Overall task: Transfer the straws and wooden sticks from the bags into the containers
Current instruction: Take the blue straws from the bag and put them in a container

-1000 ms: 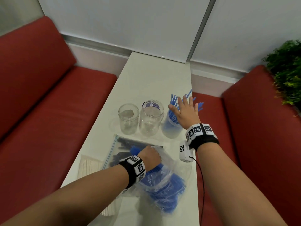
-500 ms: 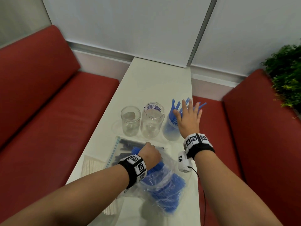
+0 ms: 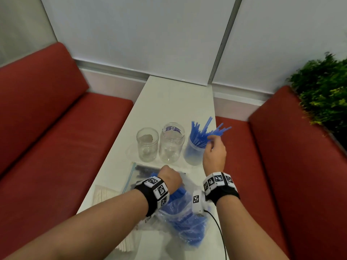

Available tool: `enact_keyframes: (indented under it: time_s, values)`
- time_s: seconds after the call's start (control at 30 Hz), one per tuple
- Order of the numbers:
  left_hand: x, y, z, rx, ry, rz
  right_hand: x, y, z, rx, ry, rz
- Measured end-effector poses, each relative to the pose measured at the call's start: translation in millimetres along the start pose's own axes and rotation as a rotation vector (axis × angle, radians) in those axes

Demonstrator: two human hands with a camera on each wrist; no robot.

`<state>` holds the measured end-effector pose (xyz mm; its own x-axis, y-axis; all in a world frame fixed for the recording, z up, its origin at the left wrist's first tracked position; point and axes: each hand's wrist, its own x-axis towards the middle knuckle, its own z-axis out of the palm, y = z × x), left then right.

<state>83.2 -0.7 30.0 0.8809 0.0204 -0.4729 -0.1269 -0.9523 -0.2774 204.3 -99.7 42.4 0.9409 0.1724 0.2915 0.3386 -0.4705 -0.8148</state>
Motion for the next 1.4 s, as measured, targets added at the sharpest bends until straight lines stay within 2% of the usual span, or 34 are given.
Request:
enact_keyframes:
  time_s: [0.1, 0.17, 0.27, 0.33, 0.4, 0.5, 0.6, 0.67, 0.7, 0.73, 0.8, 0.87, 0.9, 0.93, 0.97, 1.0, 1.07, 1.1, 1.13, 1.17, 1.23, 1.33, 1.4]
  values:
    - [0, -1, -1, -0.038, 0.003, 0.002, -36, 3, 1, -0.027, -0.515, 0.034]
    - [-2, -1, 0, -0.077, 0.006, -0.008, -56, 8, 5, -0.146, -0.775, 0.019]
    - [-9, -1, -1, -0.128, 0.008, -0.033, -75, 13, 10, -0.278, -0.952, 0.017]
    - [-14, -2, -9, -0.138, -0.032, -0.041, -85, 14, 14, -0.296, -1.004, 0.045]
    - [-18, -5, -21, -0.110, -0.060, -0.042, -89, 12, 21, -0.322, -0.968, 0.089]
    - [-27, -7, -46, -0.059, -0.059, -0.056, -87, 8, 31, -0.487, -0.927, 0.100]
    - [-40, -12, -77, -0.001, 0.068, -0.020, -81, 1, 30, -0.577, -0.886, 0.004]
    - [-51, -24, -96, -0.046, 0.192, 0.019, -78, -6, 25, -0.329, -0.776, -0.014]
    - [-53, -33, -100, -0.114, 0.298, 0.053, -77, -11, 22, -0.110, -0.714, 0.034]
    - [-54, -42, -103, -0.211, 0.421, 0.092, -74, -14, 18, 0.145, -0.606, 0.133]
    - [-61, -56, -108, -0.650, 0.667, 0.135, -63, -21, 7, 0.453, -0.401, 0.277]
    - [-60, -64, -103, -1.131, 0.863, 0.082, -49, -37, -9, 0.574, -0.350, 0.279]
    - [-55, -65, -98, -1.297, 0.895, -0.002, -40, -46, -17, 0.636, -0.338, 0.255]
    - [-50, -66, -91, -1.436, 0.860, -0.105, -33, -56, -24, 0.692, -0.325, 0.224]
    - [-45, -66, -82, -1.584, 0.750, -0.189, -26, -65, -31, 0.734, -0.313, 0.197]
    - [-40, -63, -72, -1.748, 0.578, -0.230, -21, -74, -36, 0.778, -0.306, 0.181]
    - [-35, -55, -51, -2.054, 0.141, -0.212, -17, -88, -43, 0.860, -0.285, 0.154]
    - [-34, -50, -43, -2.192, -0.035, -0.187, -17, -92, -44, 0.879, -0.276, 0.148]
    - [-32, -45, -37, -2.329, -0.152, -0.163, -18, -95, -45, 0.884, -0.268, 0.149]
    - [-29, -40, -33, -2.456, -0.219, -0.142, -21, -97, -45, 0.881, -0.259, 0.153]
    - [-21, -30, -31, -2.633, -0.267, -0.134, -30, -100, -41, 0.867, -0.239, 0.172]
    - [-11, -22, -29, -2.630, -0.228, -0.169, -38, -96, -37, 0.840, -0.227, 0.190]
    - [-9, -23, -23, -2.564, -0.161, -0.195, -36, -92, -41, 0.768, -0.290, 0.164]
